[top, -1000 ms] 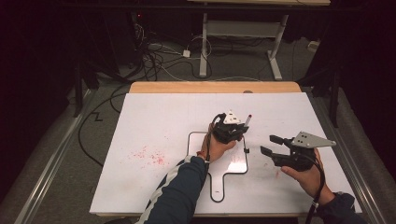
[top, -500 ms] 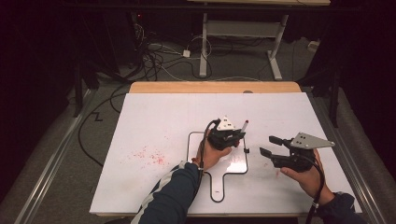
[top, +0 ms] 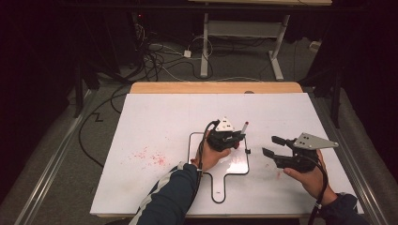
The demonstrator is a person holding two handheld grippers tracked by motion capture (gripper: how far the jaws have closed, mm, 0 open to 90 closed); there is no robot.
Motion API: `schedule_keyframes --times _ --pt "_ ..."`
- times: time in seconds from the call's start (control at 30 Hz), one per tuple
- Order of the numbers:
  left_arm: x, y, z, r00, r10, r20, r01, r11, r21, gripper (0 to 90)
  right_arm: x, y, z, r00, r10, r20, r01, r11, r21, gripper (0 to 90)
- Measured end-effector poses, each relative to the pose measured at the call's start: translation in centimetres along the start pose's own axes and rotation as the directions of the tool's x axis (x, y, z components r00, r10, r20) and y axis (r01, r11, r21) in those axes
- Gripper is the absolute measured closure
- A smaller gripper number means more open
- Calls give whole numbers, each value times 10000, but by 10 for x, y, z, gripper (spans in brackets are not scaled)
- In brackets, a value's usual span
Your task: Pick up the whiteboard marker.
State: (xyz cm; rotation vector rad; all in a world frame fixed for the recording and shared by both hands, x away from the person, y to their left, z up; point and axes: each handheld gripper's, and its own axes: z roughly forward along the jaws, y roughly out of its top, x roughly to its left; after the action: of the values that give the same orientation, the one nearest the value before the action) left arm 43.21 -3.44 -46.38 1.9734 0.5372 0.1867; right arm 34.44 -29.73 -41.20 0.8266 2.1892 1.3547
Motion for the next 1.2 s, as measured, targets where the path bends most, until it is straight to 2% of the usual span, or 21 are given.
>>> schedule_keyframes --times 0.1,0.2,0.3,0.4,0.43,0.5,0.6,0.7,0.77,0.8,0.97,1.07,1.17,1.2 --pt "-13 0 2 9981 333 519 -338 9994 90 789 0 0 0 10000 -11 5 11 10000 6 409" --pt "-20 -1 1 9951 596 787 -606 9981 101 789 -2 0 -1 10000 -4 35 4 10000 -4 406" --pt "-13 0 -1 9967 718 378 -723 9973 123 788 -3 -1 -3 9999 71 141 -71 10000 -14 407" --pt "2 0 -3 9989 450 -101 -449 9990 49 788 -5 -2 -4 9998 90 174 -90 10000 -11 406" --pt "6 -1 -3 9995 294 -146 -293 9996 14 789 -4 -2 -4 9998 109 169 -109 9999 8 406" --pt "9 -1 -4 9998 157 -111 -157 9999 -3 788 -4 -2 -3 9999 100 140 -100 9999 9 407" --pt "2 -2 -5 9995 217 215 -219 9997 102 789 -3 -3 -1 10000 53 79 -53 10000 77 406" --pt "-9 -3 -6 9968 461 658 -473 9987 164 788 -3 -3 -1 10000 82 57 -82 9999 96 406" --pt "-13 -3 -5 9955 571 750 -588 9981 201 788 -3 -3 -1 9999 91 69 -92 9999 106 405" --pt "-17 -2 -3 9935 773 839 -795 9966 235 789 -4 -4 -2 9999 113 115 -114 9999 113 405" --pt "-15 3 3 9944 885 575 -898 9958 200 788 -3 -4 -1 9999 67 119 -69 9999 153 405" --pt "-3 7 5 9983 532 228 -535 9985 126 788 -2 -4 1 10000 63 53 -64 9998 193 405" --pt "-2 5 6 9984 423 368 -431 9988 216 788 -1 -5 2 10000 23 11 -24 9997 258 405" --pt "-9 4 5 9968 483 640 -497 9986 195 788 -2 -6 2 10000 17 -2 -17 9996 268 405"
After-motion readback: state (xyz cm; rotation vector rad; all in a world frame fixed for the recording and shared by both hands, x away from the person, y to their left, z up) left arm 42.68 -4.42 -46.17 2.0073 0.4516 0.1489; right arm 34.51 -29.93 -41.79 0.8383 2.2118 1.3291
